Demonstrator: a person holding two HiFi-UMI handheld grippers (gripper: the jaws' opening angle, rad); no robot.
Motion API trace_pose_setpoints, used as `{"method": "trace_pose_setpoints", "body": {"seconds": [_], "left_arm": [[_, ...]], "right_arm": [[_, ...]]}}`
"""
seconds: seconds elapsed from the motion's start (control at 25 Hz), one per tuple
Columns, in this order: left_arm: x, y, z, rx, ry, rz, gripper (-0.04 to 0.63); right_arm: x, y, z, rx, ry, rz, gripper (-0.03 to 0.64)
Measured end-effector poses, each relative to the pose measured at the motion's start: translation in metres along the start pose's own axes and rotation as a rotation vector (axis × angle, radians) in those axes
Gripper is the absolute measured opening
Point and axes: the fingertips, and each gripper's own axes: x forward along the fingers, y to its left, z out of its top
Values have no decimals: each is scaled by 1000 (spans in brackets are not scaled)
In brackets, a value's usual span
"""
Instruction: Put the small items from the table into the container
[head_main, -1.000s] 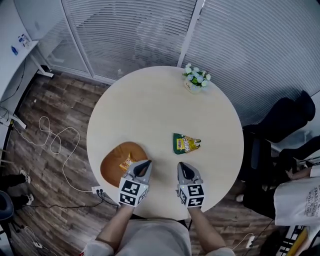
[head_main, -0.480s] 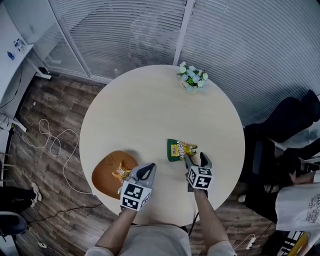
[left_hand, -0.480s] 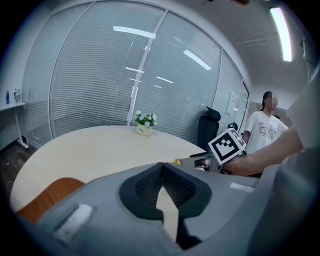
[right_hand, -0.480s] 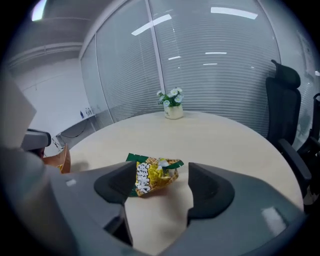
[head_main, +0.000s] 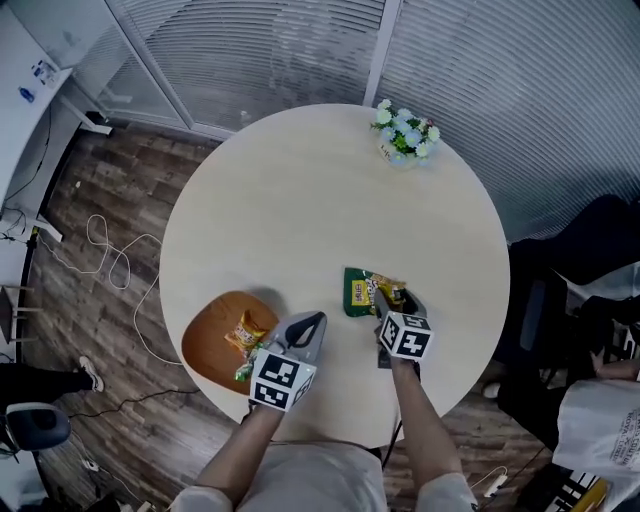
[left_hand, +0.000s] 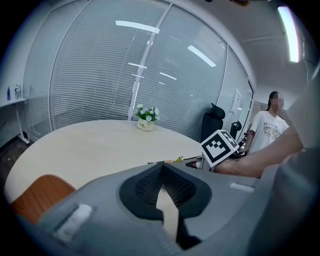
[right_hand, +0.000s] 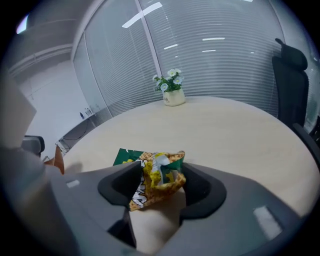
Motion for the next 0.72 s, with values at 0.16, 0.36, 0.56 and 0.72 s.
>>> {"method": "trace_pose_setpoints", "body": {"seconds": [0.16, 0.36, 0.56, 0.72], "left_arm": [[-3, 3, -4, -7, 3, 6, -3], [-10, 8, -3, -14, -4, 15, -3], [-23, 16, 6, -12, -42, 25, -3], [-40, 26, 11, -19, -76, 43, -3]], "right_arm": [[-2, 8, -5, 39, 35, 40, 167], [-7, 11, -5, 23, 37, 49, 112], [-20, 22, 2, -4, 9, 44, 91], [-37, 44, 17, -3, -44, 74, 87]]}}
